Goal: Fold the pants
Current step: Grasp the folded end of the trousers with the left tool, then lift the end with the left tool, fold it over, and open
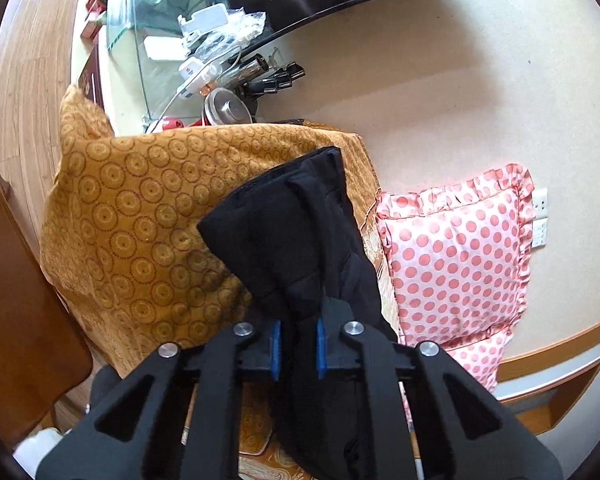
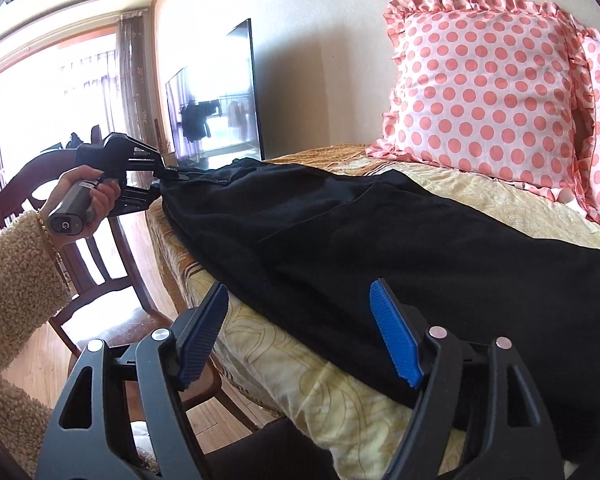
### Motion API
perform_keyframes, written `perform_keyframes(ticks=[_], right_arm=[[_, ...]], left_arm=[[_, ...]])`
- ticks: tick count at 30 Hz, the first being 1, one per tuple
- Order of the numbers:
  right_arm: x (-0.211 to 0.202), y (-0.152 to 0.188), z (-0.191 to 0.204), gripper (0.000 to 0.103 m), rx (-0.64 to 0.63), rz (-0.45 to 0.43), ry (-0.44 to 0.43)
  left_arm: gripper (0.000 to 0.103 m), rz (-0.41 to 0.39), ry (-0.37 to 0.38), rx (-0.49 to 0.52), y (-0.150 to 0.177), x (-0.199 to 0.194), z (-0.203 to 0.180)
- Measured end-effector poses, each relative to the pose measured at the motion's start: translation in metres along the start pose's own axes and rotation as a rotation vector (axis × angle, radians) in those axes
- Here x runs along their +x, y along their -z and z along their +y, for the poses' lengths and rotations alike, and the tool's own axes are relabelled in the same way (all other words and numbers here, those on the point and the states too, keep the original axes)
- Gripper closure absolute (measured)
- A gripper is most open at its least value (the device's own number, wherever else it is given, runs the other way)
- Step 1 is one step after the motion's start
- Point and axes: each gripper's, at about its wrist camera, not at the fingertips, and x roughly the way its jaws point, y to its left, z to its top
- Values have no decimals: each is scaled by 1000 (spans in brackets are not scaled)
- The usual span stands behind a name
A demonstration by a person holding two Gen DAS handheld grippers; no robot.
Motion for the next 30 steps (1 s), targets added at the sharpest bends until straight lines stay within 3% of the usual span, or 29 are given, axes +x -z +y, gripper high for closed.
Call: perform_keyframes(ticks=[3,8,16,21,25,28,30], right_arm=[[-13,9,-7,28,30,-15,4],[-32,24,-31,28,126,-36,16],[-78,44,-63,23,224,-118,38],[-113,56,-79,20,266,-175,80],[-135,71,-99,20,324,-191,160],[-149,84,-117,20,396,-194,204],[-156,91,-126,20,432,-196,196]], left_arm=[[94,-39,-29,98,6,-7,-27],[95,-75,-52,350,40,-10,-98],[95,4,80,645,132,3,-223],[95,135,198,803,217,30,-291],[95,310,278,905,300,65,-306],[95,480,207,966,363,113,-285],[95,626,121,932,389,152,-255]])
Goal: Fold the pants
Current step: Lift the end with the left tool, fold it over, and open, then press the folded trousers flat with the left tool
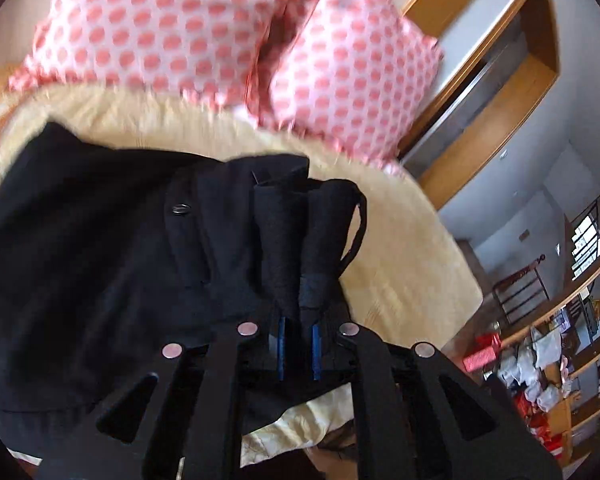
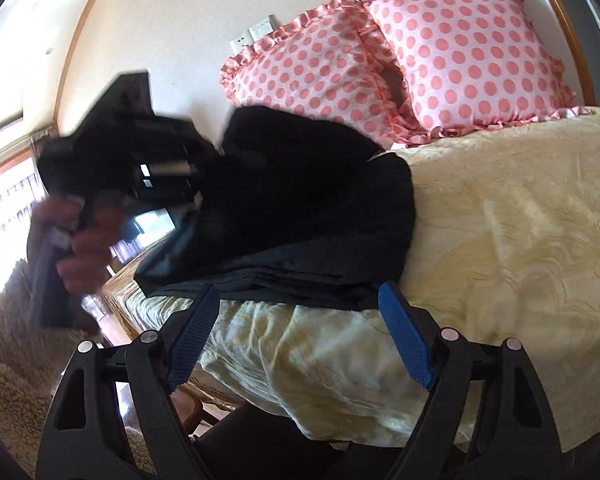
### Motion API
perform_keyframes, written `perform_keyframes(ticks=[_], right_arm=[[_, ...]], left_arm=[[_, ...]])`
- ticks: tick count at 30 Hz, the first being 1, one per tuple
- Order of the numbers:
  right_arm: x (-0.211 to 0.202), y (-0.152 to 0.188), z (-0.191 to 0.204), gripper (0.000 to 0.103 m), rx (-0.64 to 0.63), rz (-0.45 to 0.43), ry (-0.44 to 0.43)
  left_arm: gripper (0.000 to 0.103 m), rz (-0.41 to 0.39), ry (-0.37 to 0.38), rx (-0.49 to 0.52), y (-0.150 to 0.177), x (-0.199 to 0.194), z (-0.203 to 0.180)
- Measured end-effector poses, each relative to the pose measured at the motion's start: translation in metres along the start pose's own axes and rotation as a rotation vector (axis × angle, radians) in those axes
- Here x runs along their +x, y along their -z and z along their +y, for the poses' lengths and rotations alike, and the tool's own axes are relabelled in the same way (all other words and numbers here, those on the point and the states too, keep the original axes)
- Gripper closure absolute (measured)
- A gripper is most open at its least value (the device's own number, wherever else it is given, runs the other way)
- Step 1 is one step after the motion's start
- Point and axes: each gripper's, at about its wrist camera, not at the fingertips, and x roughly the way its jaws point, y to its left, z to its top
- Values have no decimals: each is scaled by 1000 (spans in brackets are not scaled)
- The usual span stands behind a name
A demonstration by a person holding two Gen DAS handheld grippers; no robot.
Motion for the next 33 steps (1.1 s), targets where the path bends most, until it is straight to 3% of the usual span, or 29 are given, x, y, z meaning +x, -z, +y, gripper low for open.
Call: perform_keyframes(ticks=[1,2,5,11,13,15,18,21,23,24,25,26,27,29,31,33], right_arm=[[-2,0,-3,20,8,-1,8],[-5,0,-5,20,6,-7,30],[-14,0,-13,19,13,-31,38],[-17,-3,-23,19,57,-62,45],[-16,-2,-24,19,58,-58,51],[-15,-1,-24,19,57,-55,59],[-19,-2,-23,19,59,-59,63],[-24,-4,-24,18,50,-72,86],[-29,-6,-26,18,54,-87,100],[-32,-8,-28,18,57,-100,107],[-36,-10,-29,18,59,-113,117],[-40,-13,-31,18,59,-131,131],[-45,-16,-32,18,56,-149,145],[-53,-22,-34,18,48,-183,170],[-57,-31,-33,19,33,-205,169],[-53,-41,-25,20,2,-217,144]], left_arm=[[95,53,32,-47,9,18,9],[95,54,39,-57,14,24,14],[95,-22,18,3,9,10,4],[94,-141,61,74,5,-27,-24],[94,-118,83,114,13,-25,-31],[94,-51,49,152,21,-7,-34],[93,27,47,91,30,21,-19],[89,3,29,116,36,22,-20],[83,-14,8,176,40,18,-29],[66,-23,3,209,47,14,-35],[36,-31,9,230,51,9,-40],[25,-50,31,246,56,1,-41],[19,-75,58,257,60,-10,-41],[17,-122,92,285,66,-33,-36],[6,-218,40,283,67,-54,-24],[5,-323,-66,250,65,-73,-4]])
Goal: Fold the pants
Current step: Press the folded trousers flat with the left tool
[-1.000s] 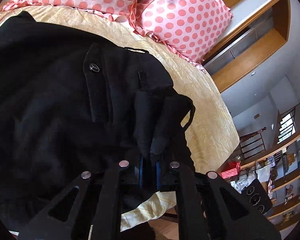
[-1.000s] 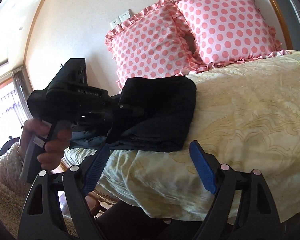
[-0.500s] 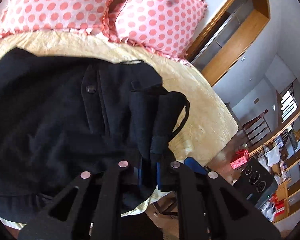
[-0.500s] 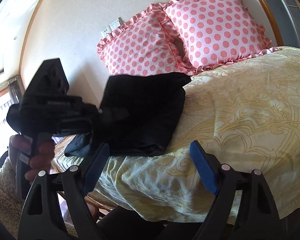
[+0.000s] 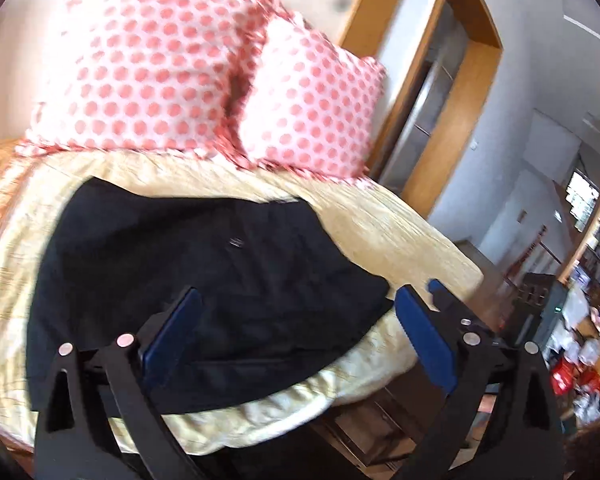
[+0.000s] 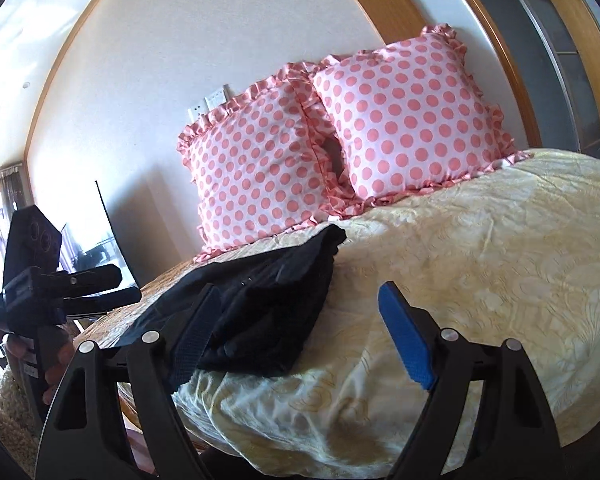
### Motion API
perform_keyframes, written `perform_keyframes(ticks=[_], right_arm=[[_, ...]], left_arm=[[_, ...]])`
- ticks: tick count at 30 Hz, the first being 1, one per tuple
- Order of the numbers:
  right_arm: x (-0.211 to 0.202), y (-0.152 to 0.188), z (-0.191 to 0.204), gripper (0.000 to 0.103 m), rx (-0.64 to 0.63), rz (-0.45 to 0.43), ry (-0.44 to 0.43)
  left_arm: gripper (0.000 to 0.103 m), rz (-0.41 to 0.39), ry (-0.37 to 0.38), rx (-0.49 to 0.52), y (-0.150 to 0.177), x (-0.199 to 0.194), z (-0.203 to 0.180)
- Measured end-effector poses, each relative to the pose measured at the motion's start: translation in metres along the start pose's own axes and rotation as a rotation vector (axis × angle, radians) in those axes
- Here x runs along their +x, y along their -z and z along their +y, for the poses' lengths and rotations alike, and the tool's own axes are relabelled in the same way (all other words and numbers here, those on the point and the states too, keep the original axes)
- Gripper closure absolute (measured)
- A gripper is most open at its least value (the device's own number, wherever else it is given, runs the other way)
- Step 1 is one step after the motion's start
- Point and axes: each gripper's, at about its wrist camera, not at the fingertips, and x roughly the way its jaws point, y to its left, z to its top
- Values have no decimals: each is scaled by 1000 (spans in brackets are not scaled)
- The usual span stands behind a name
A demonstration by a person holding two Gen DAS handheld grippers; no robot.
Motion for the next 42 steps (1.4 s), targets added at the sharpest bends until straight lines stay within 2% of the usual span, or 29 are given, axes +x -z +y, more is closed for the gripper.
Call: perform_keyframes(ticks=[1,3,6,8,9,11,12,14,15,17,19,21,23,27,29,30,32,34,36,38,40,42], right_arm=[[5,-3,7,21,-21,3,-25],[22,-8,27,21,-60,31,-68],[51,-8,54,22,-76,90,-169],[68,-7,67,22,-92,116,-193],[74,-5,71,21,-101,128,-186],[86,2,71,21,-109,173,-106],[94,8,68,21,-110,227,-51],[107,27,57,21,-112,345,32],[102,32,58,21,-146,322,31],[100,33,64,21,-197,341,55],[95,22,66,21,-172,313,42],[88,11,66,21,-126,251,-12],[88,7,70,20,-123,251,-54],[101,17,73,20,-149,314,-31],[104,21,67,20,-128,330,-20],[103,23,65,20,-122,328,-22],[104,24,64,20,-128,343,-15],[105,26,65,20,-148,347,-11],[105,29,65,20,-162,345,-8],[105,29,67,19,-171,342,-6],[102,24,68,19,-169,329,-8],[95,16,69,19,-164,288,-13]], left_arm=[[5,-17,-65,-12,-1,-3,12],[5,-33,-116,-61,-2,-6,31],[5,-32,-109,-122,-1,-1,51],[5,-30,-124,-113,3,3,59],[3,-20,-142,-100,6,6,62],[2,27,-194,-84,12,17,65],[2,66,-219,-92,18,23,69],[3,111,-203,-99,35,30,79],[2,93,-211,-58,39,26,75],[2,106,-223,-25,37,23,69],[2,76,-135,-48,23,14,69],[2,28,-61,-103,-5,9,76],[2,19,20,-152,-36,20,88],[2,116,161,-242,-78,64,113],[2,180,174,-292,-87,93,126],[2,215,154,-315,-88,108,134],[3,276,9,-356,-85,134,154],[15,296,-77,-366,-78,149,171],[15,270,-97,-355,-78,151,172],[15,279,-128,-328,-80,147,165],[13,266,-150,-280,-79,133,154],[8,225,-139,-198,-74,108,136]])
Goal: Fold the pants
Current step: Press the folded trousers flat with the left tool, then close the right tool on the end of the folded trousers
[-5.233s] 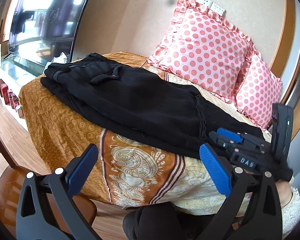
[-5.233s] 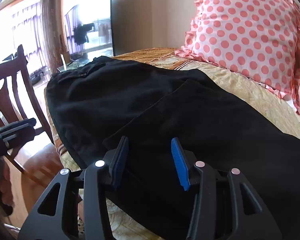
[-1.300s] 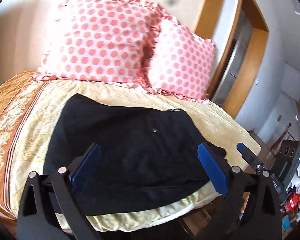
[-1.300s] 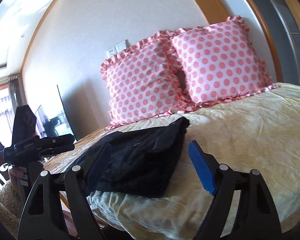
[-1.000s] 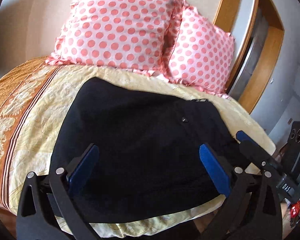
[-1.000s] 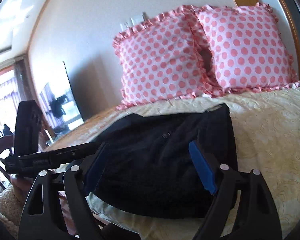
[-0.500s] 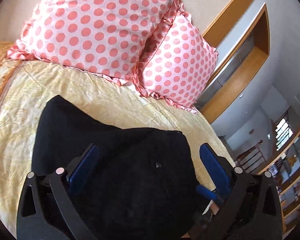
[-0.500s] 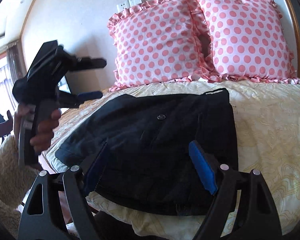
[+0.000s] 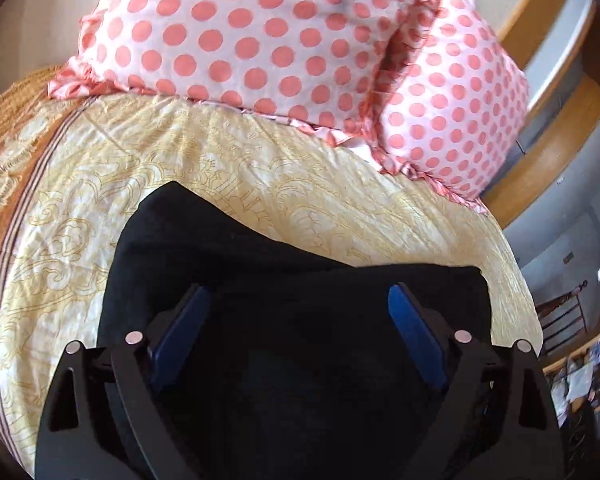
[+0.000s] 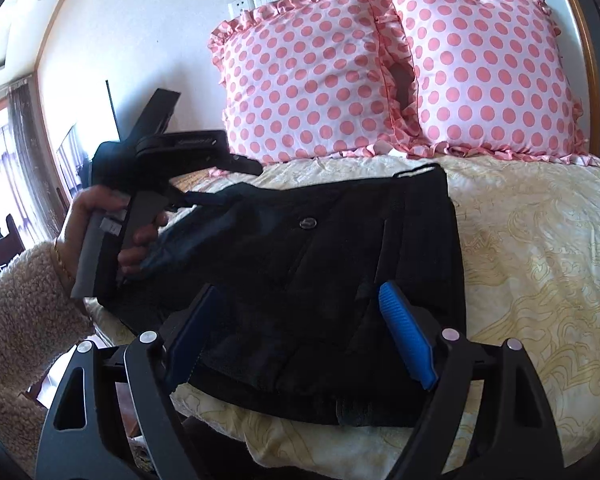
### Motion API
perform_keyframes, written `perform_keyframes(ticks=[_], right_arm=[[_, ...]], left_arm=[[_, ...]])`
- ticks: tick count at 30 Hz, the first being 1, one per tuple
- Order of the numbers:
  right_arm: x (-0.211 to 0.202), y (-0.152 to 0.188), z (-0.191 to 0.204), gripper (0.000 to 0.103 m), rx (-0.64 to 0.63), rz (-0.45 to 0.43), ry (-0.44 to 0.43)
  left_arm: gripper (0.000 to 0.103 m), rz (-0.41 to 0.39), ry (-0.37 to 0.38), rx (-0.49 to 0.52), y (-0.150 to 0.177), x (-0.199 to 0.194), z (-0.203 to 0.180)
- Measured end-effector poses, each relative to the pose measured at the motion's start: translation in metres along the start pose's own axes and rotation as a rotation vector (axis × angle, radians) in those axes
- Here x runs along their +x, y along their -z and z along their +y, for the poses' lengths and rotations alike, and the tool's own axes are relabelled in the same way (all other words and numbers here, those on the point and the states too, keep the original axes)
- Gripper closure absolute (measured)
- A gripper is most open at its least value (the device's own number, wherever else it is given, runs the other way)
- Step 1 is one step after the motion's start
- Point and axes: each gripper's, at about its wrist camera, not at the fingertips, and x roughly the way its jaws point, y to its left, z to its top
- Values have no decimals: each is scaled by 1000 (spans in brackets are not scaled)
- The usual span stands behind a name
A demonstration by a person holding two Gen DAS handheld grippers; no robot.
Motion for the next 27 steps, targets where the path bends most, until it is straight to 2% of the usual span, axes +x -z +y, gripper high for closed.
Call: perform_keyframes(ticks=[3,7,9,11,12,13,14,15,17,18,20,21,22,24,27], right_arm=[[-10,-9,2,19,-19,-47,1],[-11,-13,8,19,-64,-69,42],[2,-6,8,19,-69,-1,65],[25,9,6,18,-93,125,105],[22,12,11,17,-145,91,120],[22,9,12,18,-152,113,125],[20,4,10,18,-127,118,111],[12,-4,3,18,-85,87,84],[-3,-20,-19,18,32,16,74],[-5,-30,-34,18,98,15,74],[4,-43,-65,18,216,70,48],[14,-48,-82,26,281,113,27],[23,-50,-96,40,348,150,-3],[39,-52,-118,41,450,215,-32],[54,-53,-126,41,469,273,-25]], left_arm=[[2,-74,-1,122,33,-41,-21],[2,-104,-35,232,83,-72,-39],[2,-62,-57,226,102,-67,-36],[2,11,-73,191,116,-48,-24],[2,-15,-86,221,122,-45,-24],[2,-39,-122,271,129,-45,-29],[2,-45,-152,298,133,-44,-33],[2,-57,-164,305,136,-45,-34],[2,-84,-138,275,140,-51,-28],[2,-97,-117,257,141,-55,-25],[2,-116,-75,222,144,-62,-19],[2,-123,-60,211,146,-65,-17],[2,-127,-50,208,147,-67,-16],[2,-125,-43,217,149,-68,-16],[2,-126,-32,217,151,-70,-15]])
